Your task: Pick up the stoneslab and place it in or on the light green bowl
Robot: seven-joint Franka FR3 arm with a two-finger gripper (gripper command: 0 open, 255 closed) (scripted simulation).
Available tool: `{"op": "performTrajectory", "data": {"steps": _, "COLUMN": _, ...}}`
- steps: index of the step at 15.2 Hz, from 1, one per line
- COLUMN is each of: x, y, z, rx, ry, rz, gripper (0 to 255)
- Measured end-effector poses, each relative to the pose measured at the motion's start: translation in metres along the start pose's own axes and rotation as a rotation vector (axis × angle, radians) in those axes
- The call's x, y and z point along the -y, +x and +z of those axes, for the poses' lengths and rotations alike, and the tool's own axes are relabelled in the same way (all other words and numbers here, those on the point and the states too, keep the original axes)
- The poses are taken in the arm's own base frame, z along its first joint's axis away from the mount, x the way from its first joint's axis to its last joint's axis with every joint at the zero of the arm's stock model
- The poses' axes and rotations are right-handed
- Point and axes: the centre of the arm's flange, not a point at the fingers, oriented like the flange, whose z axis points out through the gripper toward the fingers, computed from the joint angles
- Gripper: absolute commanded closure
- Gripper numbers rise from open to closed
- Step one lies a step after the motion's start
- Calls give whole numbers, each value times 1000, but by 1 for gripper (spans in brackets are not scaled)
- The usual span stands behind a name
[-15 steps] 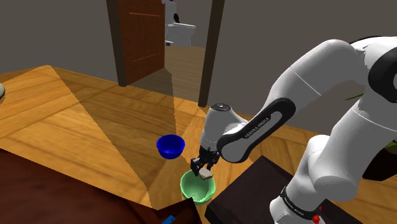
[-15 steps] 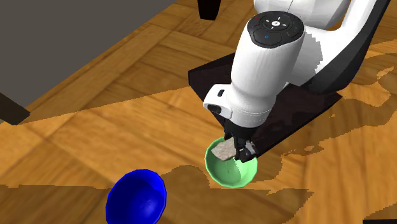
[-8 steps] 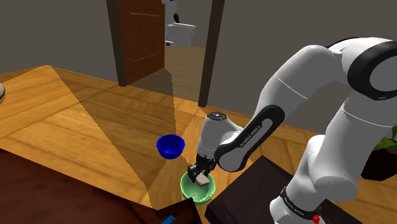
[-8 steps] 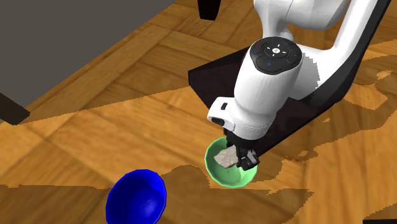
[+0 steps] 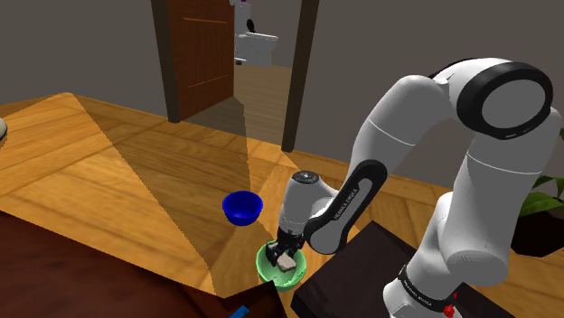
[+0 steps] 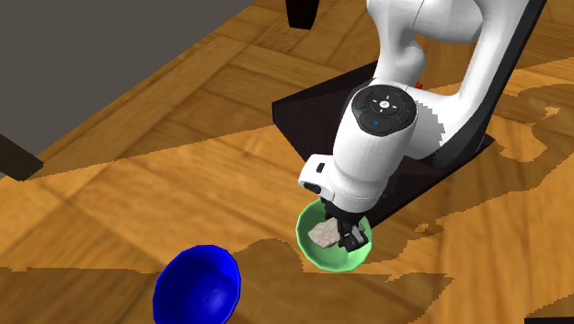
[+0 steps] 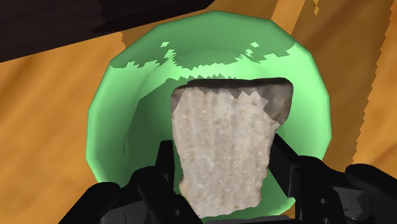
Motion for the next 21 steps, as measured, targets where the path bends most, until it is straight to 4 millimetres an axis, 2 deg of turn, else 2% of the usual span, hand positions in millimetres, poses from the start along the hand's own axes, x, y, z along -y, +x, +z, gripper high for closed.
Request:
{"op": "performTrajectory", "data": {"steps": 6, "x": 0, "y": 0, "z": 3, "rx": 0, "ry": 0, "rz": 0, "gripper": 255}}
{"op": "performTrajectory", "data": {"steps": 7, "x": 0, "y": 0, "z": 3, "rx": 0, "ry": 0, "rz": 0, "gripper": 0}}
{"op": "performTrajectory", "data": {"steps": 13, "x": 0, "y": 0, "z": 3, "rx": 0, "ry": 0, "rz": 0, "gripper": 0}}
{"op": "performTrajectory", "data": {"steps": 17, "x": -1, "y": 1, "z": -34, "rx": -2, "ry": 1, "rz": 0, "gripper": 0}}
{"op": "performTrajectory", "data": {"steps": 19, "x": 0, "y": 1, "z": -44, "rx": -1, "ry": 1, "rz": 0, "gripper": 0}}
{"op": "performTrajectory", "data": {"steps": 21, "x": 0, "y": 0, "z": -46, "rx": -1, "ry": 1, "rz": 0, "gripper": 0}}
